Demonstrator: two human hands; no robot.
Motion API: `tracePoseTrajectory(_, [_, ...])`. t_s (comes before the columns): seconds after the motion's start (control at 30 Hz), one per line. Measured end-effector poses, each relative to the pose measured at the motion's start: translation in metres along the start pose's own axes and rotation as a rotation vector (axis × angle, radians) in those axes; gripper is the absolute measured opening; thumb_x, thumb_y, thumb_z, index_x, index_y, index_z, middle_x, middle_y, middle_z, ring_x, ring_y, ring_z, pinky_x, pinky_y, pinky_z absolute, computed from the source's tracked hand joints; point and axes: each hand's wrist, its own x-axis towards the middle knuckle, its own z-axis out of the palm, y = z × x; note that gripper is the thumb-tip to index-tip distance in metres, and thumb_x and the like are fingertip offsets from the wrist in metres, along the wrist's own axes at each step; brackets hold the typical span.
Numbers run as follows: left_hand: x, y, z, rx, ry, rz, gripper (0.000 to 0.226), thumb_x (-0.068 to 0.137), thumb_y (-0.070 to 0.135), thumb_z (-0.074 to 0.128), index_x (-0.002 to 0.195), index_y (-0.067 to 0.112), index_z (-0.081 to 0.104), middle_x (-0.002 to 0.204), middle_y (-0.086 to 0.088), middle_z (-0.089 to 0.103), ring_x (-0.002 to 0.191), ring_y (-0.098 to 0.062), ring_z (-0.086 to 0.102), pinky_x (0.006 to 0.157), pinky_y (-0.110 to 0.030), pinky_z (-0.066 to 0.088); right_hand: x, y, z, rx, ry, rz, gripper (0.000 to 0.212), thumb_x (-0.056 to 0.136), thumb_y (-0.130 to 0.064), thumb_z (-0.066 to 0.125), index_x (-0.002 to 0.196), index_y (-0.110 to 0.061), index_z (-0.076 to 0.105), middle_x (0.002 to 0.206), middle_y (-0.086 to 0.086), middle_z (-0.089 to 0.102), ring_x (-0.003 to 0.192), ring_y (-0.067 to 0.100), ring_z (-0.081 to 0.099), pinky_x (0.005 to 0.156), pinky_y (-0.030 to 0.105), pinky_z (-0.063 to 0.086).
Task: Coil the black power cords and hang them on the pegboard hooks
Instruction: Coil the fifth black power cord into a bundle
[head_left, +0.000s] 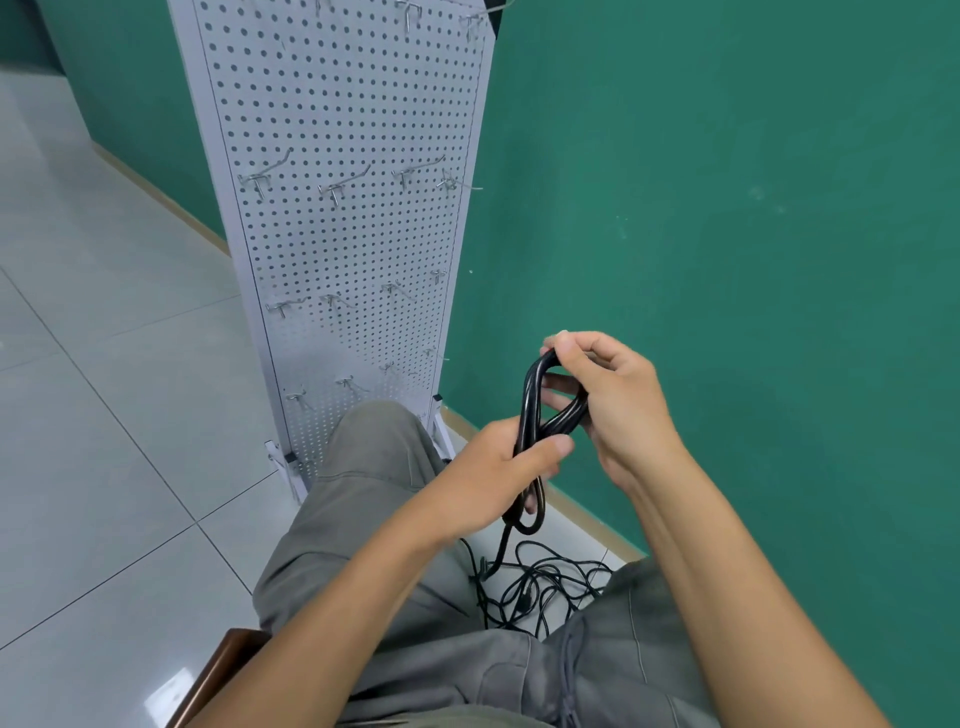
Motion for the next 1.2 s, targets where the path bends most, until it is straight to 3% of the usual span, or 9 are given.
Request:
tracePoseTrajectory(0.1, [-0.003, 0.003, -0.006, -0.111, 0.027, -0.002, 0.028, 0.109, 0.024, 0.051, 0.082, 0.015, 0.052, 0.068, 0.008, 0.054, 0.062, -0.017, 0.055, 0.064, -0.034, 0.048, -0.003, 0.006, -0.004, 0.104, -0.106, 0.057, 0.035, 0.106, -0.038, 0.049, 0.128, -0.014, 0.061, 0.119, 0.011, 0.070, 0.091, 0.026, 0.072, 0.082, 0.038, 0.061])
tracePoseTrajectory(0.2, [-0.003, 0.009, -0.015, -0.270, 0.121, -0.016, 0.031, 0.109, 0.023, 0.048, 0.099, -0.005, 0.056, 0.071, 0.000, 0.058, 0.061, -0.019, 0.061, 0.062, -0.031, 0.053, -0.013, 0.025, -0.004, 0.119, -0.255, 0.146, 0.066, 0.100, -0.061, 0.030, 0.140, -0.014, 0.053, 0.125, 0.012, 0.069, 0.085, 0.025, 0.067, 0.072, 0.040, 0.058])
tracePoseTrajectory(0.3, [-0.002, 0.013, -0.028, -0.392, 0.260, -0.042, 0.034, 0.108, 0.028, 0.051, 0.079, 0.010, 0.057, 0.064, -0.001, 0.053, 0.054, -0.020, 0.055, 0.057, -0.033, 0.046, -0.025, 0.054, 0.000, 0.054, -0.395, 0.251, 0.087, 0.093, -0.070, 0.017, 0.135, -0.008, 0.061, 0.125, 0.015, 0.070, 0.110, 0.024, 0.069, 0.101, 0.041, 0.053])
tracePoseTrajectory(0.37, [-0.001, 0.013, -0.038, -0.416, 0.354, -0.044, 0.037, 0.107, 0.032, 0.052, 0.074, 0.017, 0.053, 0.063, -0.001, 0.050, 0.053, -0.018, 0.053, 0.056, -0.032, 0.043, -0.032, 0.067, 0.005, -0.020, -0.475, 0.288, 0.093, 0.091, -0.072, 0.012, 0.126, -0.004, 0.067, 0.118, 0.018, 0.073, 0.111, 0.031, 0.069, 0.103, 0.041, 0.052])
tracePoseTrajectory(0.57, [0.001, 0.007, -0.064, -0.419, 0.621, -0.062, 0.033, 0.107, 0.033, 0.053, 0.080, 0.014, 0.053, 0.063, 0.007, 0.058, 0.063, -0.015, 0.068, 0.052, -0.028, 0.042, -0.043, 0.073, 0.010, -0.282, -0.499, 0.212, 0.068, 0.096, -0.059, 0.033, 0.117, -0.005, 0.068, 0.098, 0.012, 0.078, 0.087, 0.027, 0.073, 0.095, 0.041, 0.057])
tracePoseTrajectory(0.73, [0.005, -0.004, -0.072, -0.339, 0.743, -0.097, 0.039, 0.106, 0.038, 0.055, 0.074, 0.015, 0.051, 0.059, 0.007, 0.056, 0.055, -0.013, 0.065, 0.053, -0.029, 0.039, -0.051, 0.064, 0.003, -0.409, -0.456, 0.023, 0.014, 0.097, -0.016, 0.068, 0.100, -0.008, 0.078, 0.081, 0.004, 0.077, 0.076, 0.015, 0.071, 0.083, 0.028, 0.055])
tracePoseTrajectory(0.83, [0.006, -0.007, -0.067, -0.241, 0.760, -0.078, 0.037, 0.107, 0.034, 0.052, 0.079, 0.010, 0.051, 0.062, 0.003, 0.054, 0.050, -0.012, 0.060, 0.054, -0.030, 0.045, -0.054, 0.055, 0.003, -0.564, -0.377, -0.106, 0.021, 0.093, -0.016, 0.073, 0.112, -0.022, 0.078, 0.075, -0.008, 0.074, 0.069, 0.012, 0.066, 0.075, 0.027, 0.053])
tracePoseTrajectory(0.97, [0.004, -0.006, -0.054, -0.149, 0.739, -0.080, 0.038, 0.108, 0.031, 0.050, 0.077, 0.008, 0.053, 0.056, 0.006, 0.054, 0.048, -0.010, 0.058, 0.049, -0.023, 0.045, -0.054, 0.036, 0.004, -0.686, -0.522, -0.202, 0.025, 0.101, -0.017, 0.061, 0.120, -0.027, 0.073, 0.087, -0.017, 0.074, 0.075, 0.008, 0.064, 0.079, 0.032, 0.053])
tracePoseTrajectory(1.2, [0.005, 0.000, -0.039, -0.092, 0.545, -0.067, 0.041, 0.108, 0.036, 0.049, 0.073, 0.015, 0.054, 0.058, 0.009, 0.053, 0.054, -0.013, 0.050, 0.059, -0.028, 0.042, -0.034, 0.010, -0.007, -0.563, -0.598, -0.243, 0.025, 0.104, -0.009, 0.054, 0.105, -0.033, 0.047, 0.088, -0.003, 0.074, 0.080, 0.049, 0.055, 0.082, 0.063, 0.048])
